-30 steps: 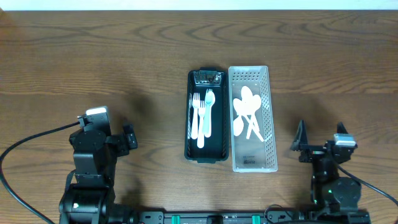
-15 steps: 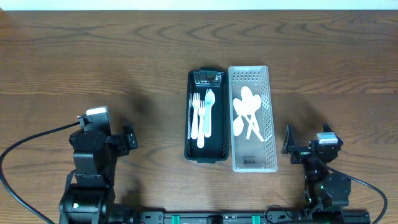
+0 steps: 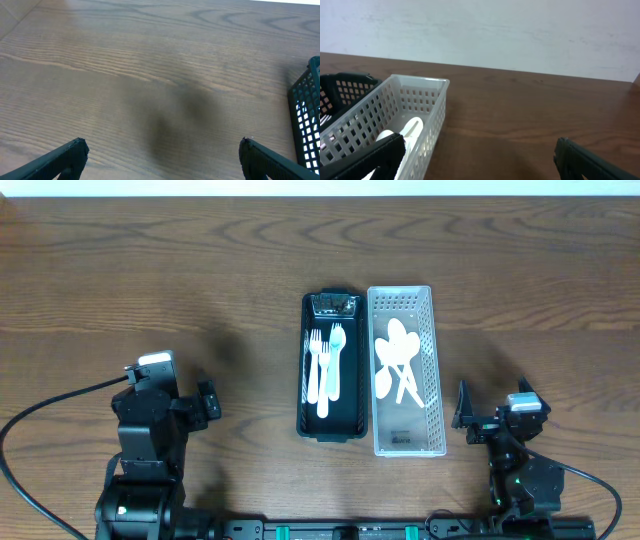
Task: Pack container
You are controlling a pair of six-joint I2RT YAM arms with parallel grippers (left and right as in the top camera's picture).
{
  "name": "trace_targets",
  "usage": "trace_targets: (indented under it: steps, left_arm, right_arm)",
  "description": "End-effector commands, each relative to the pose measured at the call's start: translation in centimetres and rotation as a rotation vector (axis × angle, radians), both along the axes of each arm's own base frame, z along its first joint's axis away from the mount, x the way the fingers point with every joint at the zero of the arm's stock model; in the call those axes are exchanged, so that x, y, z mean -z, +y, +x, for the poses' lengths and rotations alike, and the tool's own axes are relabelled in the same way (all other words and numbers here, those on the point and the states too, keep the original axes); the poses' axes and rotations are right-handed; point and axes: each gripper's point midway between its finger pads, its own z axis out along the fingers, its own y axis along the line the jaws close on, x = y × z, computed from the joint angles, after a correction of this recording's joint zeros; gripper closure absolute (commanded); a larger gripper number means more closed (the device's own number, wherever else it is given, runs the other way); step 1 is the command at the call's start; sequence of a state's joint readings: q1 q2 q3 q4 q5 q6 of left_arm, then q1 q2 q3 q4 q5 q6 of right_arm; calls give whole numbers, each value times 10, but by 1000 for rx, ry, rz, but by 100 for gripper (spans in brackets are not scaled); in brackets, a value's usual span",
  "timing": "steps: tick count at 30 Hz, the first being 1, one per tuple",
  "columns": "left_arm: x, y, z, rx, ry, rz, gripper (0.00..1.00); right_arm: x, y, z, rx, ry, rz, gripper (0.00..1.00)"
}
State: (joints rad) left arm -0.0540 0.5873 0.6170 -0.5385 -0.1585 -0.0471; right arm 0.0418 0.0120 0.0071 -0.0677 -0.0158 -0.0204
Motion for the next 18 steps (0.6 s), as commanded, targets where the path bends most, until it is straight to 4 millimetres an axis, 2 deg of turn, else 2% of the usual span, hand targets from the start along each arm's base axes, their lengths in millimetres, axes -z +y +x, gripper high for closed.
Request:
trace_targets:
  steps: [1, 18]
  left_arm:
    - [0, 2, 0, -2, 3, 20, 2]
    - [0, 3, 0, -1, 6, 32, 2]
  right_arm:
    - [0, 5, -1, -28, -3, -17, 1]
    - [0, 5, -1, -28, -3, -17, 1]
